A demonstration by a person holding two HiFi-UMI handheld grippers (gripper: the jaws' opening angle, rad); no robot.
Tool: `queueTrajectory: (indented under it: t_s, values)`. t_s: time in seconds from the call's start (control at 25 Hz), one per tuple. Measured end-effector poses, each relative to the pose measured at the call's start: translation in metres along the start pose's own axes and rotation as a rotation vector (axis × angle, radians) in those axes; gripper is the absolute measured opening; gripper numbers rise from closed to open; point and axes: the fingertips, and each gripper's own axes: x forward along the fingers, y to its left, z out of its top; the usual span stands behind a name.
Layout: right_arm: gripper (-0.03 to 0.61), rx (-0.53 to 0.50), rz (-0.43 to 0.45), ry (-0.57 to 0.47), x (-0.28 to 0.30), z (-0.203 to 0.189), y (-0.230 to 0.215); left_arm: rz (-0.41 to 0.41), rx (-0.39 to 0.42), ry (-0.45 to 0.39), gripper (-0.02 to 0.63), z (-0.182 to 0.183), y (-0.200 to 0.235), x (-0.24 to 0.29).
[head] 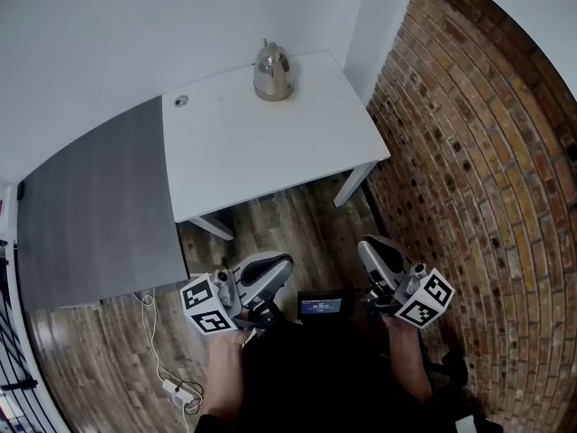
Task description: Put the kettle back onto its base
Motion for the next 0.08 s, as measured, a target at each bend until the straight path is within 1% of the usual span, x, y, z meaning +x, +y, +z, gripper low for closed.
queueTrajectory:
  t_s: [0.08]
  values:
    - [0.018, -0.003, 0.0, -0.005, -0.0022, 0.0032, -0.001, -0.005, 0.001, 0.002, 0.021, -0.001, -0.0014, 0.0036]
